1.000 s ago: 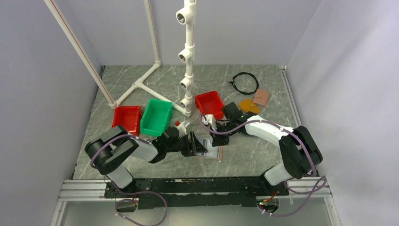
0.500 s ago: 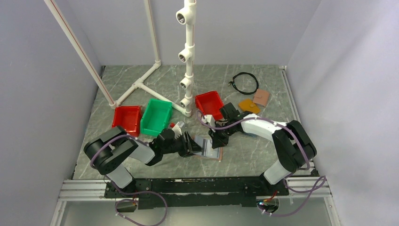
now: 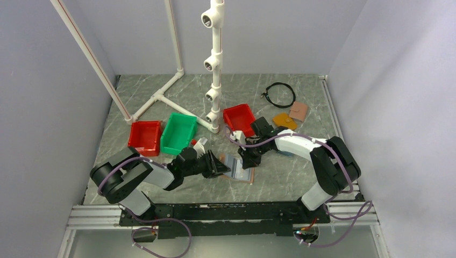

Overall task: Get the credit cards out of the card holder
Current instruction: Remove the credit card from the card holder.

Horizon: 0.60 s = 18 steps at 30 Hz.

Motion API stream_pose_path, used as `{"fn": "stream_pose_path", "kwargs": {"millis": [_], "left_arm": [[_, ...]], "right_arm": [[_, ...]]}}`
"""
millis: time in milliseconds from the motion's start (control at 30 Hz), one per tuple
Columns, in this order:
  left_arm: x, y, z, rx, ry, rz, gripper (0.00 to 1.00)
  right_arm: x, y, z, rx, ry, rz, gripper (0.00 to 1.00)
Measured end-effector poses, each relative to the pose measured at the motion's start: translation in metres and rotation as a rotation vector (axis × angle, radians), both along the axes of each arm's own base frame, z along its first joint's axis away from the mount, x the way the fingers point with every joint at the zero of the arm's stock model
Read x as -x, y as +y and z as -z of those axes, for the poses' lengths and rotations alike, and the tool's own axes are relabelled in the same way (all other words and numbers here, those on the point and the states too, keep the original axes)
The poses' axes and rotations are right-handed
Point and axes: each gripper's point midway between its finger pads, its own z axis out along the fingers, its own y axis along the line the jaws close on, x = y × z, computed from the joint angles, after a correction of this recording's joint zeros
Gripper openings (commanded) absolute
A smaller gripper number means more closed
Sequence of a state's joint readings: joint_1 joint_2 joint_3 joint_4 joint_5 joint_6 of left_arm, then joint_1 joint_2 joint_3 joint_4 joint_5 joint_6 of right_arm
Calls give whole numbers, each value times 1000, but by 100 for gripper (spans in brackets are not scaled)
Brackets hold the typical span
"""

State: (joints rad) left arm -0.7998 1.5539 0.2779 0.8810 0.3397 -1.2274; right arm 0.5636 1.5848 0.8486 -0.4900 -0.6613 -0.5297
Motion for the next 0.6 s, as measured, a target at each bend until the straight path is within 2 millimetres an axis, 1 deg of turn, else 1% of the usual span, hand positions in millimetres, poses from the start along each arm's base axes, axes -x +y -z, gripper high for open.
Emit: {"fn": "stream_pose_path", "kwargs": {"millis": [200, 367, 600], "left_arm": [[-2, 0, -4, 22, -7, -10, 35], [-4, -1, -5, 40, -10, -16, 35], [-5, -1, -4, 40, -9, -18, 32]], "right_arm": [[0, 0, 0, 0, 0, 0, 12], [0, 0, 0, -1, 1, 0, 13], [3, 3, -7, -43, 33, -4, 20]]}}
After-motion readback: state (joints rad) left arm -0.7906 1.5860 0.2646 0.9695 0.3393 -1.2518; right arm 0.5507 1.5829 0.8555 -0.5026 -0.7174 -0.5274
